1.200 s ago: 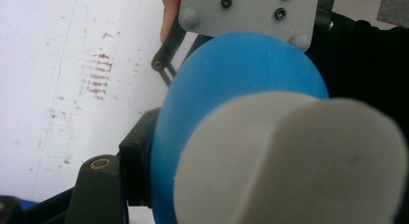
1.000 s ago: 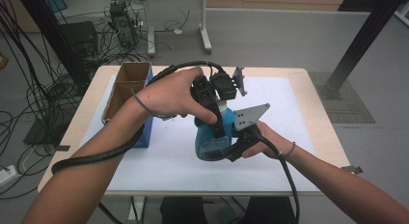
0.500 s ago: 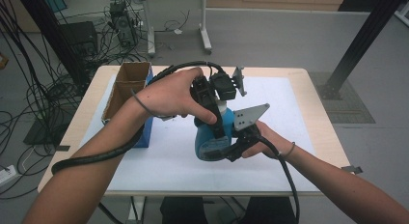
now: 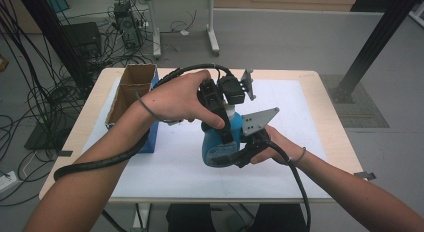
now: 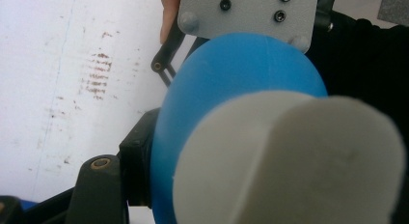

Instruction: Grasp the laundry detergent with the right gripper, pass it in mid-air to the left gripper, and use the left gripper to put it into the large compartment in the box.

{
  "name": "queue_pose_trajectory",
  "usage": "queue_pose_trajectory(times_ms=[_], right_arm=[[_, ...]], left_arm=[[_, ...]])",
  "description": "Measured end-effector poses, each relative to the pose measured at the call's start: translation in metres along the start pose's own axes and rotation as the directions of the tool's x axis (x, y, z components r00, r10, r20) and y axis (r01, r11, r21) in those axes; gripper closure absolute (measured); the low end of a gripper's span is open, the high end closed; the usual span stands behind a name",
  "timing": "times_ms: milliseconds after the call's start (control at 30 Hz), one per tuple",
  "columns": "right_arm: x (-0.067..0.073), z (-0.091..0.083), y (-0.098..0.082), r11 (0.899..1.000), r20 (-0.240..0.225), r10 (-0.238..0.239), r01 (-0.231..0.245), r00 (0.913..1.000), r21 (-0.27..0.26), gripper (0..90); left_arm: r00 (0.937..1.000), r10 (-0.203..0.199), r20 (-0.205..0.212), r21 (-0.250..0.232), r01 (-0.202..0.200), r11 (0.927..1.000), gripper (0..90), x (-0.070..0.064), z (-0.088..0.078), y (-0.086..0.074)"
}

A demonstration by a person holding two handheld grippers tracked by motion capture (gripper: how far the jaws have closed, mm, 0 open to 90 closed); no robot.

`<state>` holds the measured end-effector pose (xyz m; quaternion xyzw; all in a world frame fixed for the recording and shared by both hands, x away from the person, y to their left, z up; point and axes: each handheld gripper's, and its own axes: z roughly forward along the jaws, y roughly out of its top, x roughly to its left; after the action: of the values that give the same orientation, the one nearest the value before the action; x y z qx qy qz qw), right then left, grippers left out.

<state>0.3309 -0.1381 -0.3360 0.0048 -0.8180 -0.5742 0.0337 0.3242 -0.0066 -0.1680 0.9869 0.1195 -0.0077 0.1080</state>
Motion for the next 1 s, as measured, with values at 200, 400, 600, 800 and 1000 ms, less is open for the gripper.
queue_pose_trajectory(times_ms=[200, 400, 600, 800, 1000], right_arm=[[-0.0003, -0.0005, 0.0005, 1.0, 0.0, 0.0, 0.0, 1.0, -0.001, 39.8], [-0.0003, -0.0007, 0.0002, 1.0, 0.001, 0.001, -0.001, 1.0, 0.002, 39.7], [-0.0005, 0.0004, -0.0003, 1.0, -0.001, 0.0, 0.0, 1.0, 0.005, 39.7], [-0.0013, 0.0014, -0.0001, 1.0, -0.004, -0.003, 0.003, 1.0, 0.007, 39.7], [-0.0019, 0.0021, -0.0003, 1.0, -0.002, -0.004, 0.004, 1.0, 0.003, 39.7]], left_arm=[[1.0, 0.006, -0.001, 0.001, -0.006, 1.0, 35.8, 0.0004, -0.0008, 0.0007], [1.0, 0.003, 0.0, 0.003, -0.003, 1.0, 35.9, 0.0001, 0.0, 0.0003], [1.0, 0.005, 0.0, 0.002, -0.005, 1.0, 35.8, 0.0009, 0.0007, -0.0007], [1.0, 0.0, -0.001, 0.0, 0.0, 1.0, 35.9, 0.0008, 0.001, -0.0019], [1.0, 0.0, -0.003, -0.001, 0.0, 1.0, 35.9, 0.0015, 0.001, -0.0025]])
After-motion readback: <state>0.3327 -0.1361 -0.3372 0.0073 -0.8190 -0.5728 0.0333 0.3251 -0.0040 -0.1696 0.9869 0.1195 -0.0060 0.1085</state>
